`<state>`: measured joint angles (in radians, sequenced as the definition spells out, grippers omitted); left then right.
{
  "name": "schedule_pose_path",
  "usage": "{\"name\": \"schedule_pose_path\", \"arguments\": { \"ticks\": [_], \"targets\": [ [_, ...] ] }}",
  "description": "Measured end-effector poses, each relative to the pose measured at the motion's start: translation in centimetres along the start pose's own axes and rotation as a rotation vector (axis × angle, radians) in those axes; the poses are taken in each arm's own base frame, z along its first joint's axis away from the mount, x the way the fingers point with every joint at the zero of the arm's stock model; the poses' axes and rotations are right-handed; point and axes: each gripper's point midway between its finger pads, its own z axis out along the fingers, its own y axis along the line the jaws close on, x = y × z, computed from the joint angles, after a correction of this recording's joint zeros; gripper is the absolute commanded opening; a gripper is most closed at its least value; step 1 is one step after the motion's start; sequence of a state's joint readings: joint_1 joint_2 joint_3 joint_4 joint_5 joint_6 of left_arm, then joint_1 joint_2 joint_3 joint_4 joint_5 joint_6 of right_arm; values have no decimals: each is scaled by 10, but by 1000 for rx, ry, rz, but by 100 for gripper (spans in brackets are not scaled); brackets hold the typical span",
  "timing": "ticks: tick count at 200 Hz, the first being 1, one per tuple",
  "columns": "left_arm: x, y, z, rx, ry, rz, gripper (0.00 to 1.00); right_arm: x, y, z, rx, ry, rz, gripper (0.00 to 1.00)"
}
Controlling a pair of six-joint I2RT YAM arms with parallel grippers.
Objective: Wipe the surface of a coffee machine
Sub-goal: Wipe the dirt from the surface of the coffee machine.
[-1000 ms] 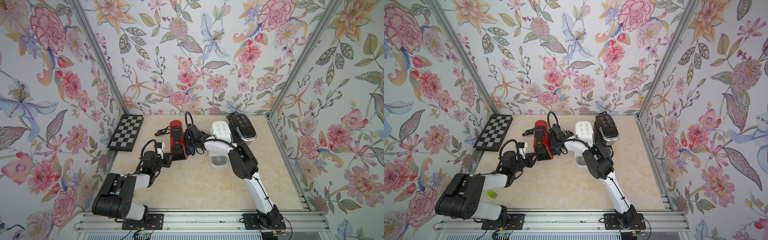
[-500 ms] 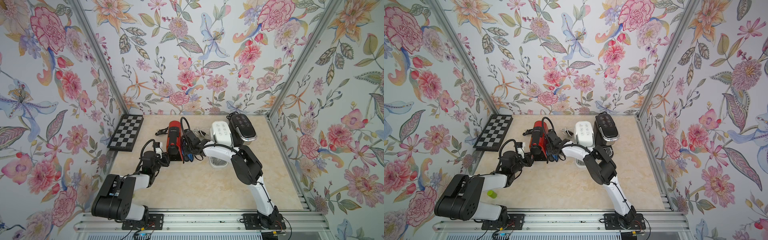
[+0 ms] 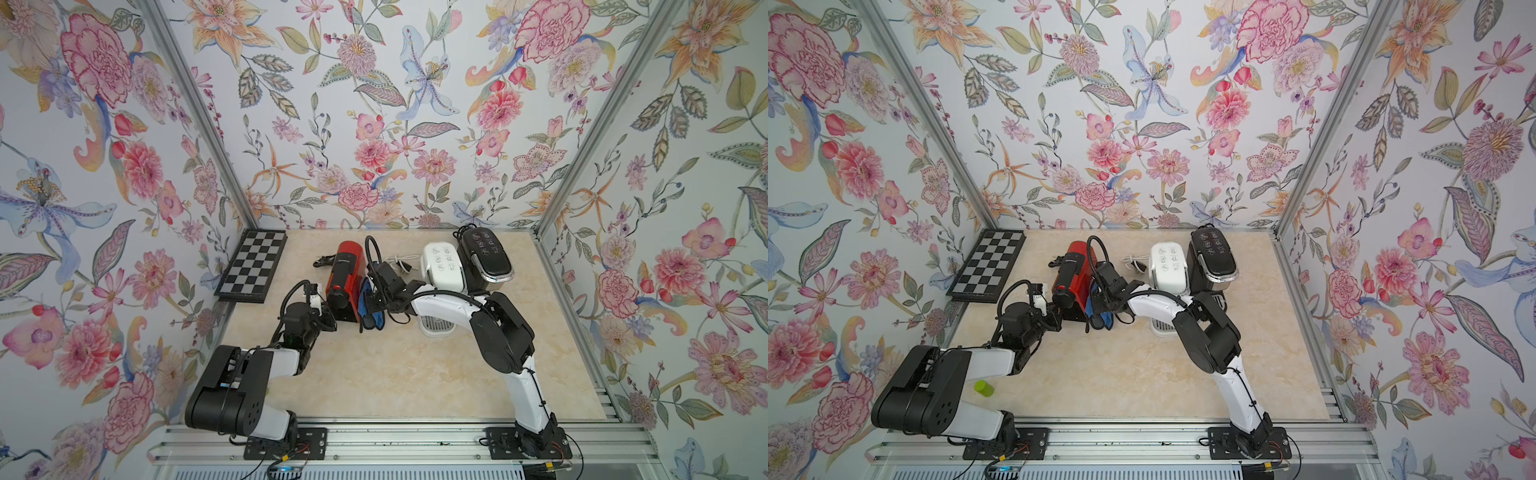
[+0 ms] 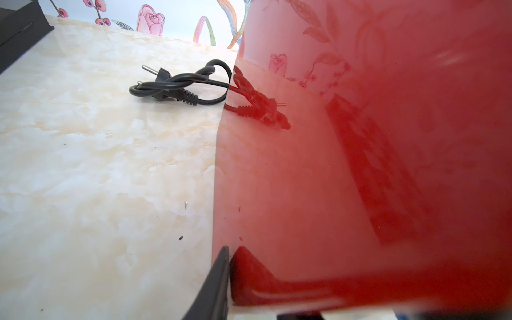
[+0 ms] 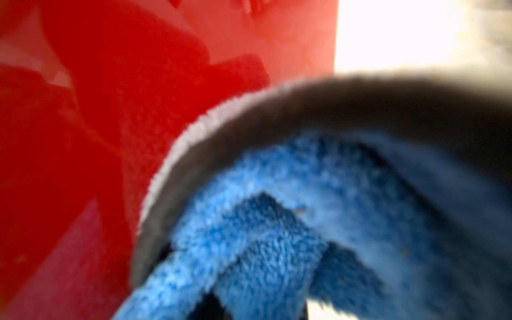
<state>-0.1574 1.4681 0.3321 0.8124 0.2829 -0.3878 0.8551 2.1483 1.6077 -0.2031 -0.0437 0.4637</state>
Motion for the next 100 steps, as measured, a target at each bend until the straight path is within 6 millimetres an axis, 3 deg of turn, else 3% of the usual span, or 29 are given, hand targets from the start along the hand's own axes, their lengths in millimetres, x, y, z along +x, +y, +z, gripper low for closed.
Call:
{"name": "schedule_pose_path", "arguments": {
  "ticks": [57, 100],
  "targets": [
    [0, 2, 0, -11, 1, 43, 10, -38, -1, -30, -57, -75, 29, 17],
    [0, 5, -1, -17, 1, 47, 3, -108, 9, -60, -94, -220, 27, 17]
  ]
}}
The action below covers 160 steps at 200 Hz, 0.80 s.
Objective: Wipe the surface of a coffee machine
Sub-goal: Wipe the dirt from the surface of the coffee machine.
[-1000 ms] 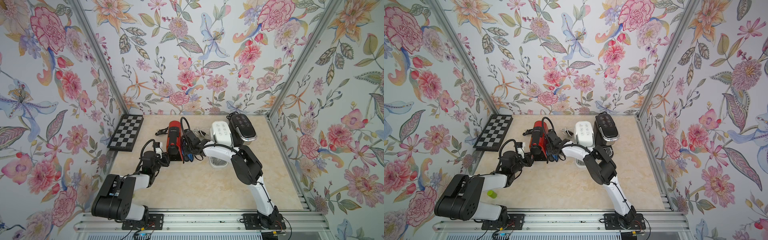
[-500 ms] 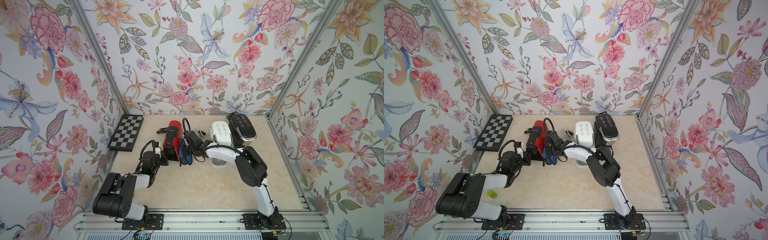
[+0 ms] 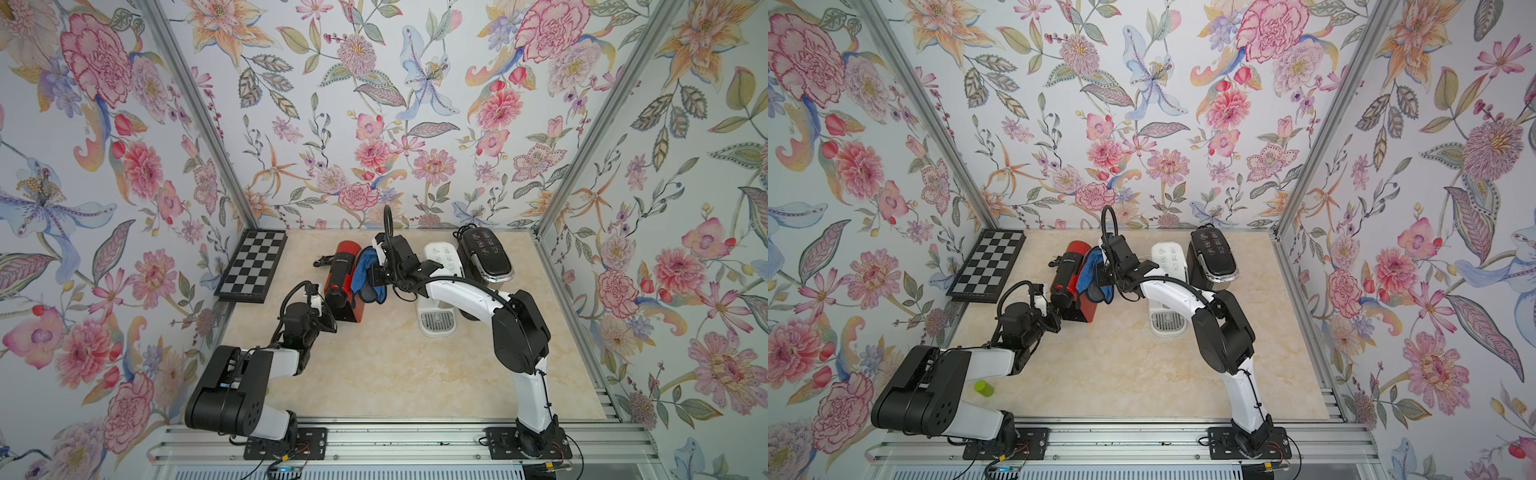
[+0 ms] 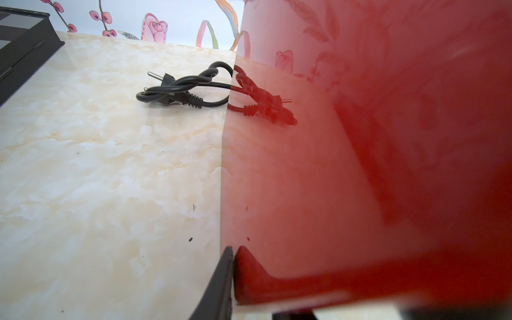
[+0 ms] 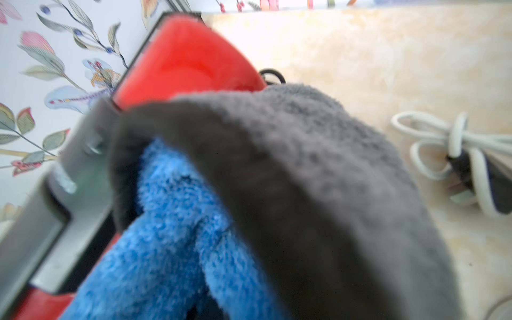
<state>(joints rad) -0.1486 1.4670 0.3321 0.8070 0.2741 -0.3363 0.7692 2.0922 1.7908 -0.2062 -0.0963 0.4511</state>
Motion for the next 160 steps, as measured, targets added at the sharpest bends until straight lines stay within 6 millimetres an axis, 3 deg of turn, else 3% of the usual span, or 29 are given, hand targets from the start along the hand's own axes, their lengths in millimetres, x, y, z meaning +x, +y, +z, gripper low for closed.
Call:
{"name": "schedule_pose_path", "arguments": {
  "ticks": [24, 44, 58, 91, 106, 125, 147, 160],
  "targets": [
    [-1, 3, -1, -1, -2, -6, 1, -48, 20, -4, -51, -99, -13, 17],
    [-1, 4, -1, -4, -3, -9, 1, -66, 23, 6, -74, -130, -18, 17],
    [-1, 5, -1, -5, -5, -9, 2, -66, 14, 19, -67, -125, -11, 17],
    [-1, 5, -1, -7, -7, -9, 2, -60, -36, 49, -8, -84, 31, 16],
    [-1, 5, -1, -7, -9, -8, 2, -64, -49, 61, -22, -79, 43, 17],
    [-1, 5, -1, -7, -10, -7, 3, -72, -49, 77, -109, -80, 42, 17],
    [-1, 5, -1, -7, -13, -7, 4, -57, -49, 91, -199, -22, 48, 16],
    [-1, 5, -1, -6, -13, -6, 4, -54, -44, 89, -240, 4, 50, 16]
  ]
}}
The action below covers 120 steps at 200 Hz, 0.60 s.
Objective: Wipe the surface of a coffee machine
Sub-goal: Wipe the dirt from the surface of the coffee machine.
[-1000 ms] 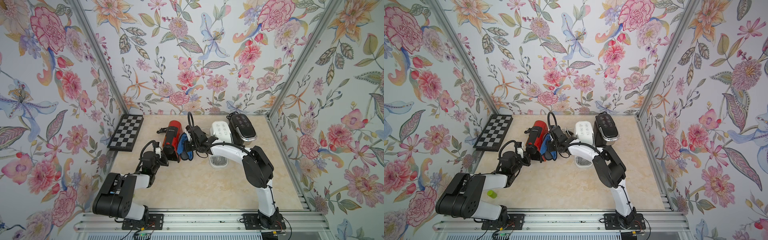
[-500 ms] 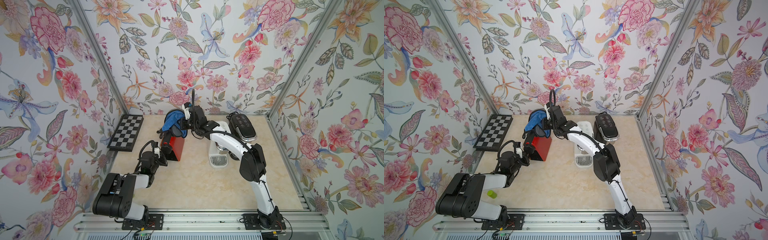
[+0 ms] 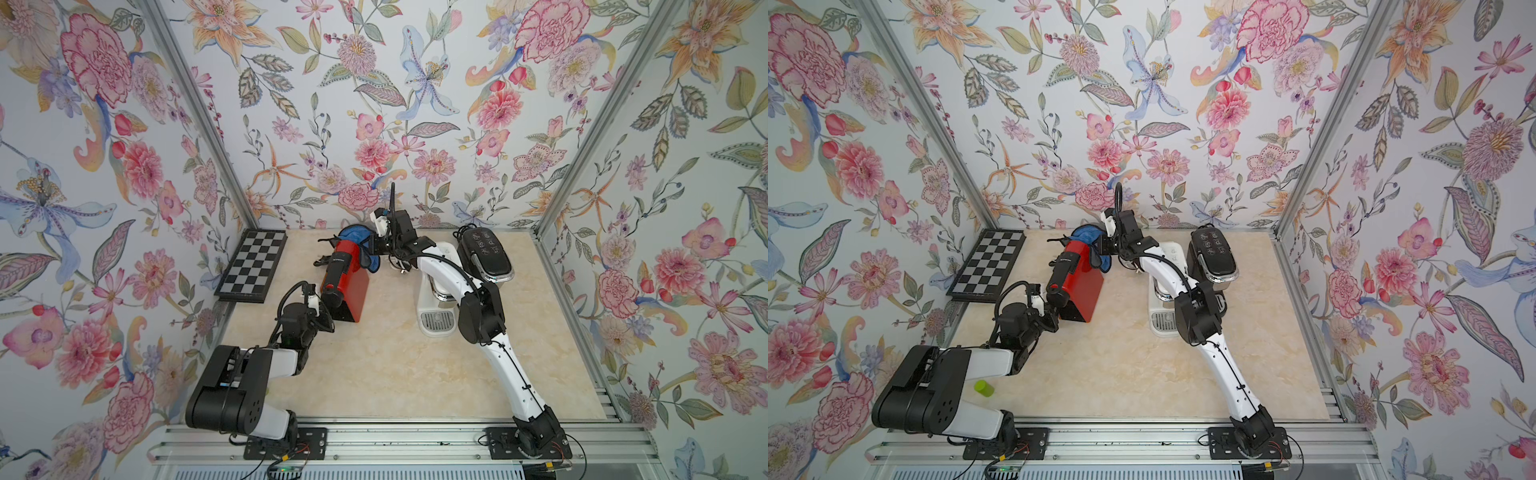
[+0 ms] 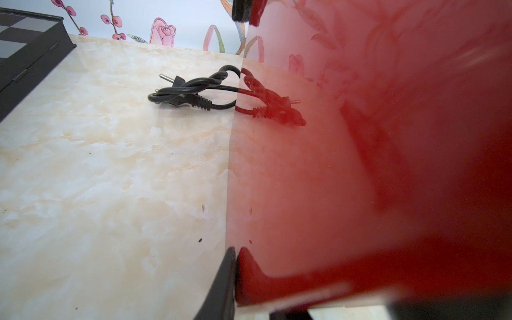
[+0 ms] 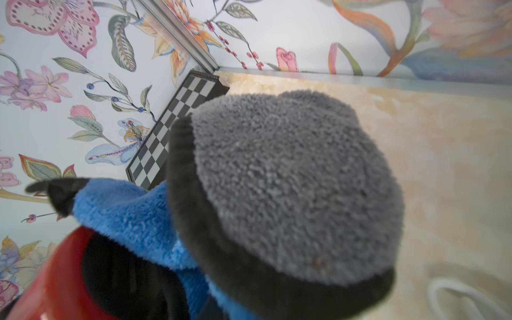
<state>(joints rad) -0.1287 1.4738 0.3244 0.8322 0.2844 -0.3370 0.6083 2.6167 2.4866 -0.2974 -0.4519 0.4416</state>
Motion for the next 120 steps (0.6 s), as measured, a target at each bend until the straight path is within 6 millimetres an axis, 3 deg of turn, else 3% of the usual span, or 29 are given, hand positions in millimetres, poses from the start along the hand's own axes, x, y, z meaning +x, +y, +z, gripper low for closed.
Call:
{"name": "schedule_pose_path", "arguments": {
  "ticks": [51, 120],
  "targets": [
    [0, 0, 0, 0, -3, 1, 4, 6, 7, -1, -51, 31, -39, 15],
    [0, 0, -1, 0, -7, 1, 4, 44, -17, 4, 152, 128, -135, 14]
  ]
}}
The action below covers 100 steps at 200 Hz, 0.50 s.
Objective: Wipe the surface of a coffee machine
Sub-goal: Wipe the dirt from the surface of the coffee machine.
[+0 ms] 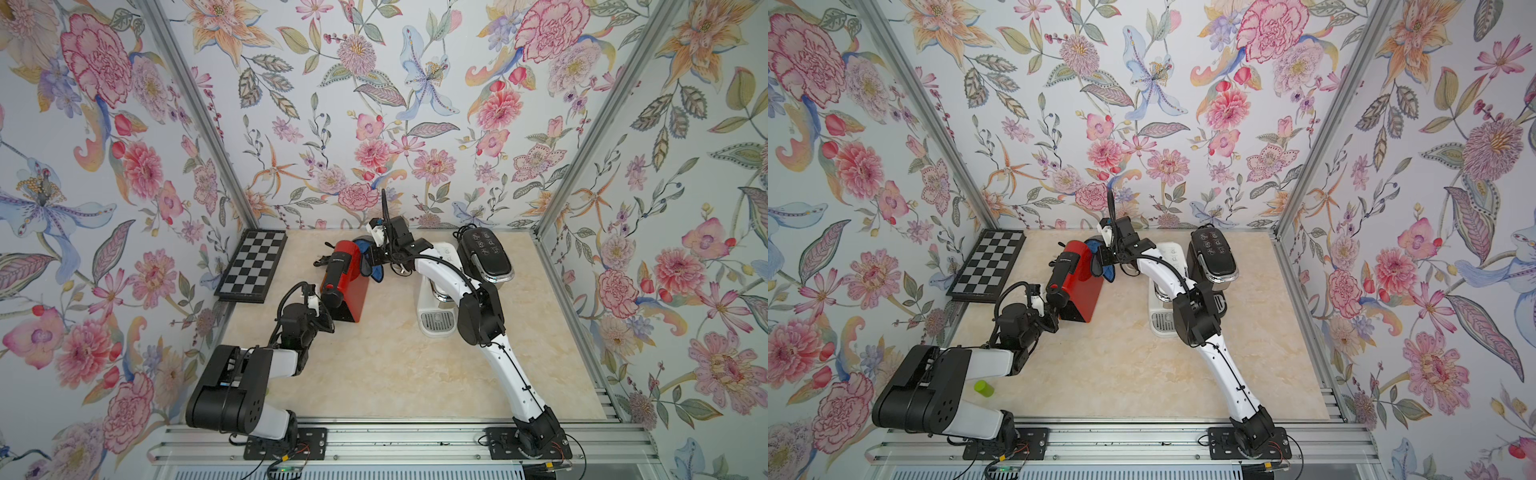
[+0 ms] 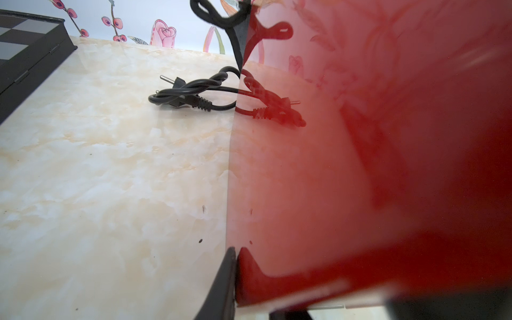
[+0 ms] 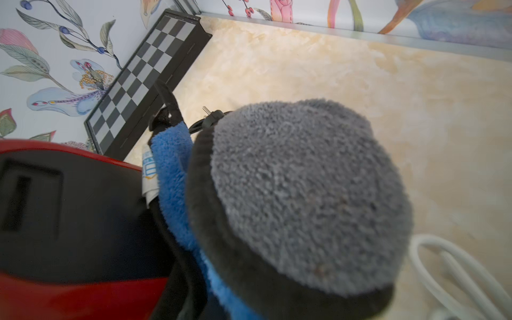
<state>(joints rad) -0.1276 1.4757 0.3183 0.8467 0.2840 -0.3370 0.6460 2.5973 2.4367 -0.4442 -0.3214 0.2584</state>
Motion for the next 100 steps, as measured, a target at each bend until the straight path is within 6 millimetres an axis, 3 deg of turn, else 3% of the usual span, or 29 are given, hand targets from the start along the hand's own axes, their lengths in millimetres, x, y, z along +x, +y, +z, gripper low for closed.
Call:
{"name": "schedule_pose_path", "arguments": {
  "ticks": [37, 100],
  "targets": [
    [0, 0, -1, -1, -1, -2, 3, 16, -6, 6, 98, 29, -37, 14],
    [6, 4, -18, -29, -11, 7, 2, 64, -12, 21, 204, 131, -70, 14]
  ]
}}
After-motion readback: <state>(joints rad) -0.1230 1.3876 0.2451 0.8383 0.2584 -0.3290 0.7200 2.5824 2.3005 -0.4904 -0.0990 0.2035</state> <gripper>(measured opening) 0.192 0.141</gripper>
